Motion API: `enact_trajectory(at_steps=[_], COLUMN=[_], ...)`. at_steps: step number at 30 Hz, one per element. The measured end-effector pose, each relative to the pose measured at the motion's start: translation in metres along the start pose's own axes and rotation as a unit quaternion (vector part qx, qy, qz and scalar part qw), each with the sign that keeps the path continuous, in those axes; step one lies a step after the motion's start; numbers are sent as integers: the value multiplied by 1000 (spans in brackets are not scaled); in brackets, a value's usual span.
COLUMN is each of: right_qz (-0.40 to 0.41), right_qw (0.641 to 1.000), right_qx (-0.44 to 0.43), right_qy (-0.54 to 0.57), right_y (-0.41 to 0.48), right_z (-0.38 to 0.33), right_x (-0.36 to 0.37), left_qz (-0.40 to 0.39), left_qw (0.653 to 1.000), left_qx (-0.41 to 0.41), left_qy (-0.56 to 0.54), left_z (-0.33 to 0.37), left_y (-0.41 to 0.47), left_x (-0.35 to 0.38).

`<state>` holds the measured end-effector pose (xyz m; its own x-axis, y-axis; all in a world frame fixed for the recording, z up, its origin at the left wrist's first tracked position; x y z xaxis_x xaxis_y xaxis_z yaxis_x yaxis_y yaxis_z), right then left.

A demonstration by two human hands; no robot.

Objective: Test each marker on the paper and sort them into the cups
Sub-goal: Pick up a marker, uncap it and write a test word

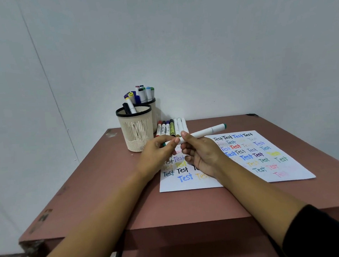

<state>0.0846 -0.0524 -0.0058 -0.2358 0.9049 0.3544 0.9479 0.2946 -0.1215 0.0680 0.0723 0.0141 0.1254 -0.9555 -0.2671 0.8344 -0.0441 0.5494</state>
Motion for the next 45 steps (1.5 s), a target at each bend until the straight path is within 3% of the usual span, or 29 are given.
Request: enact_trajectory(at_steps=[7,9,12,14,17,19,22,24,26,37,45], right_qz=[-39,-6,104,221,320,288,208,186,182,179,177], right_qw=[998,995,985,971,901,848,764,710,679,674,678], right_qx=[4,-13,-50,-94,-171,-203,-184,-165,-166,-161,-159], right_qy=[40,94,130,17,-238,-395,-582,-659,-691,-699,-696], right_y=[-3,-3,0,-3,-7,-3,7,9,7,3,1], right_z=[-8,-14,-19,-25,-33,-29,-12,-7,-6,-7,-8], right_x=[6,0,-23,-39,-43,-33,-19,-16,-13,-9,-7], left_qz=[73,107,124,130,168,202,208,202,206,224,220], left_qw=[967,947,940,943,958,966,977,975,969,953,948], left_qx=[-102,-112,-97,-82,-33,-3,42,76,96,122,61], left_qy=[-222,-283,-304,-296,-229,-162,-19,57,99,164,221], left_z=[-7,-5,4,9,19,26,41,56,70,122,88], left_y=[3,4,5,6,13,21,33,40,47,107,119], left_x=[-8,-15,-22,-25,-36,-50,-68,-76,-85,-123,-133])
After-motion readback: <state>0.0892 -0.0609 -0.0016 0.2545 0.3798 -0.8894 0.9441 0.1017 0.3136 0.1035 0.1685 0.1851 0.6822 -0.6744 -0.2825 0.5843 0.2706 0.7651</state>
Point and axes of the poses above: each hand's wrist, its own y-axis towards the middle knuckle, its own x-axis out of the palm, z = x × y, the point moved 6 cm from there along y, towards the middle knuckle, and after that the axes turned 7 degrees about x, right-handed, at the moved point
